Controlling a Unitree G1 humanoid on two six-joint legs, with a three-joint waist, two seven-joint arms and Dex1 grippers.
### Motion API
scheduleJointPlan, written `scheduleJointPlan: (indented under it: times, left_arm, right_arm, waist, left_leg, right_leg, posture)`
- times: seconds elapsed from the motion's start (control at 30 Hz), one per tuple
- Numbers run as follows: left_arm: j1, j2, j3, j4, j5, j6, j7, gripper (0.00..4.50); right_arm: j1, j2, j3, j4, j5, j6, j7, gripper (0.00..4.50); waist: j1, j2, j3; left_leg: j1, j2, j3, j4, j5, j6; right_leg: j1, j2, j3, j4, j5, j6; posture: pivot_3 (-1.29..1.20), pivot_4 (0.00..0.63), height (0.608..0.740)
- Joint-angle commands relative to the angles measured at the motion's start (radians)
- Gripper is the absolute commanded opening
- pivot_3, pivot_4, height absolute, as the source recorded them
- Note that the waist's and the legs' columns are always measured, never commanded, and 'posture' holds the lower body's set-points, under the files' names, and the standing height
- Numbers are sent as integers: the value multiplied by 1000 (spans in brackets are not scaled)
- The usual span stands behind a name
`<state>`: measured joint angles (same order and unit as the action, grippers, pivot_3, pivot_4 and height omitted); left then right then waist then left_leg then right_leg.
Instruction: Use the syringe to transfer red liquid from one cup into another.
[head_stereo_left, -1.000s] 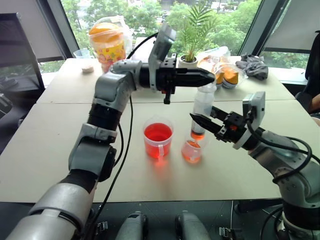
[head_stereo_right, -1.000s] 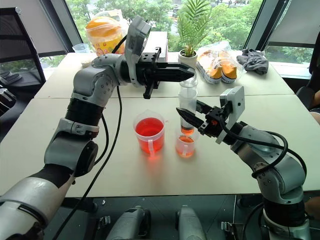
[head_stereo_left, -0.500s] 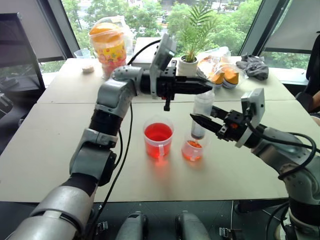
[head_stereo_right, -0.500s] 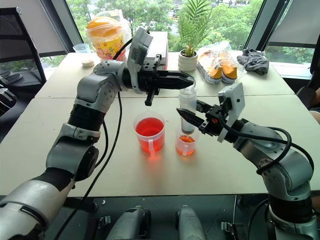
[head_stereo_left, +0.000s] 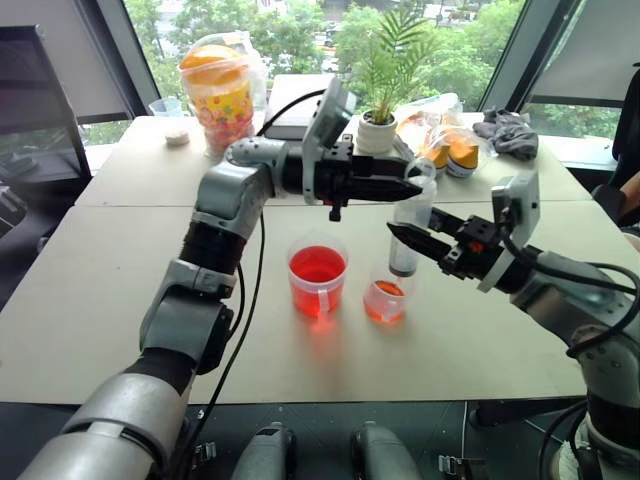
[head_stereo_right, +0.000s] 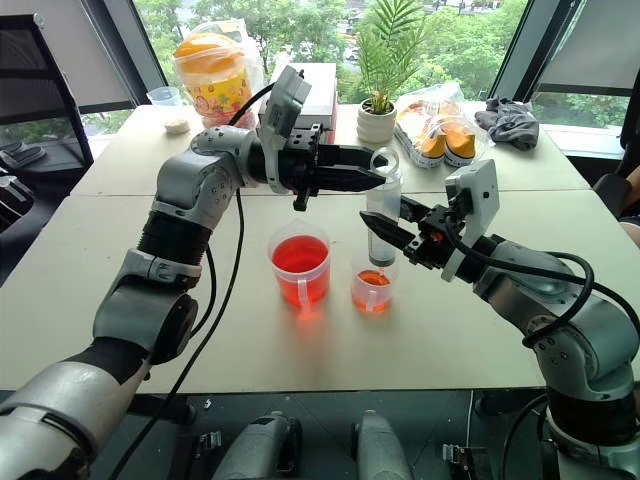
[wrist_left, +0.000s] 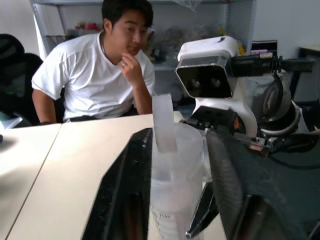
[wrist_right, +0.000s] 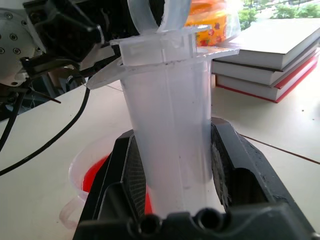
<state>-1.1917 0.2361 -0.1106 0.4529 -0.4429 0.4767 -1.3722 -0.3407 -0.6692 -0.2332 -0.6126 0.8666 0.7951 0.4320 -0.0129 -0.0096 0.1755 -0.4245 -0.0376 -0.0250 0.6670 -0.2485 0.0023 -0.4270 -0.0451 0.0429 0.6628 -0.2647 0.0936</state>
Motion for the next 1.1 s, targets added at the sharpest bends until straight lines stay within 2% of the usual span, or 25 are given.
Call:
scheduleJointPlan:
  times: [0.03, 0.07, 0.1, 0.33, 0.43, 0.63, 0.7, 0.8, 0.87, 0.97, 1.1]
  left_arm:
    - [-13, 18, 1, -9, 12, 14, 14, 3653]
    - [-8, 31, 7, -19, 10, 19, 15, 4189]
    - [4, 62, 19, -41, 4, 32, 11, 4394]
    - [116, 303, -12, -184, 36, 18, -104, 4394]
    - [156, 367, -39, -217, 59, -11, -145, 4394]
    - [185, 372, -37, -261, 47, 5, -130, 4394]
    - [184, 369, -35, -259, 48, 4, -124, 4394]
    - [183, 371, -35, -246, 52, -8, -130, 4394]
    - [179, 368, -36, -234, 56, -19, -133, 4394]
    - [179, 360, -37, -230, 54, -30, -132, 4394]
    - [192, 350, -34, -247, 50, -33, -118, 4394]
  right_arm:
    - [10, 32, 14, -78, 7, -50, 0, 1402]
    - [17, 39, 21, -78, 4, -51, -1, 1402]
    - [24, 45, 28, -73, -1, -53, 0, 1402]
    - [35, 37, 15, -45, -6, -69, 11, 1402]
    - [18, 31, 1, -34, 2, -68, 12, 1402]
    - [-90, -30, -76, -9, 87, 1, -34, 1402]
    - [-179, -62, -134, 42, 176, 65, -117, 1402]
    - [-356, -156, -193, 235, 329, 267, -304, 1402]
    - [-448, -244, -173, 388, 372, 445, -359, 1402]
    - [-547, -321, -72, 541, 313, 658, -382, 1402]
    - [-626, -353, 120, 705, 142, 722, -291, 1402]
  waist:
    - [0, 0, 0]
    - [-1, 0, 0]
    - [-3, 0, 0]
    - [-1, 0, 0]
    - [5, 0, 0]
    - [4, 0, 0]
    - [1, 0, 0]
    - [-1, 0, 0]
    - [0, 0, 0]
    - [2, 0, 0]
    - [-4, 0, 0]
  left_leg:
    - [0, 0, 0, 0, 0, 0]
    - [0, 0, 0, 0, 0, 0]
    - [0, 0, 0, 0, 0, 0]
    - [1, 1, 0, -1, 0, 0]
    - [1, 0, 0, 0, 0, 0]
    - [1, 0, 0, 1, 0, 0]
    - [1, 0, 0, 0, 0, 0]
    - [1, 0, 0, 0, 0, 0]
    - [1, 1, 0, -1, 0, 0]
    - [0, 1, 0, -2, 0, 0]
    - [-2, 1, 1, -3, -1, 1]
  right_leg:
    - [0, 0, 0, 0, 0, 0]
    - [0, 0, 0, 0, 0, 0]
    - [0, 0, 0, 0, 0, 0]
    - [0, 0, 0, 1, 0, 0]
    - [1, -1, 0, 0, 0, 0]
    - [2, -2, 0, -1, 0, 0]
    - [1, -2, 0, -1, 0, 0]
    - [0, -2, 0, 0, 0, 0]
    - [0, -2, 0, 0, 0, -1]
    - [0, -3, 0, -3, 0, -1]
    - [-1, -4, 1, -6, 0, -1]
  posture:
    - [0, 150, 740]
    - [0, 150, 740]
    - [0, 150, 740]
    - [0, 150, 740]
    - [0, 150, 740]
    - [0, 150, 740]
    - [0, 150, 740]
    - [0, 150, 740]
    - [0, 150, 740]
    - [0, 150, 740]
    - [0, 150, 740]
